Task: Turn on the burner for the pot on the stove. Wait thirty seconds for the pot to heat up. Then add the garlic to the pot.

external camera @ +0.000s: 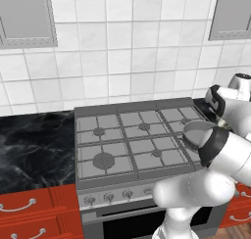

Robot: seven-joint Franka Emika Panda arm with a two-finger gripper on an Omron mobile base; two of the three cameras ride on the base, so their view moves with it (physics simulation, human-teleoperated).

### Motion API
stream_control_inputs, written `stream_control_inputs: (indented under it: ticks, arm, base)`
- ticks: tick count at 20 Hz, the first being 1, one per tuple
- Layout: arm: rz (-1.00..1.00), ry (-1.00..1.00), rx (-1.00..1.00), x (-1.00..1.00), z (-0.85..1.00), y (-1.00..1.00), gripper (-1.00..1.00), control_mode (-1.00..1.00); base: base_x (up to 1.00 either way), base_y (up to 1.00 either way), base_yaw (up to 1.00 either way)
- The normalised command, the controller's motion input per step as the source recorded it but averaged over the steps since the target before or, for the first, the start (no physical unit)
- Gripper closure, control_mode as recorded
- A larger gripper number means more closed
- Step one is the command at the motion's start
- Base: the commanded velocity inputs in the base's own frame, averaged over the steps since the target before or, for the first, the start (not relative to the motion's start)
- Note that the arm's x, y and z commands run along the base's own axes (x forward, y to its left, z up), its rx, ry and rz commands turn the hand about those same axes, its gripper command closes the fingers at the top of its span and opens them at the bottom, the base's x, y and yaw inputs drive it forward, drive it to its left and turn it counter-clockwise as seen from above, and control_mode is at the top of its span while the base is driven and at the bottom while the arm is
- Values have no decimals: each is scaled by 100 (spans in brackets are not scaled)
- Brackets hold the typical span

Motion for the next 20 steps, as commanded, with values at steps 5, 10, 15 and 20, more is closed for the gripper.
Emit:
stream_control_inputs:
  ticks: [5, 10, 15, 20]
  arm:
    - [1, 0, 3, 4, -13, 9, 100, -100]
    - [0, -3, 0, 20, 0, 13, 100, -100]
    - [0, 0, 0, 18, 0, 1, 100, -100]
    - [0, -7, 0, 14, -16, 0, 100, -100]
  base:
    - [0, 0, 0]
    - [0, 0, 0]
    - [0, 0, 0]
    - [0, 0, 0]
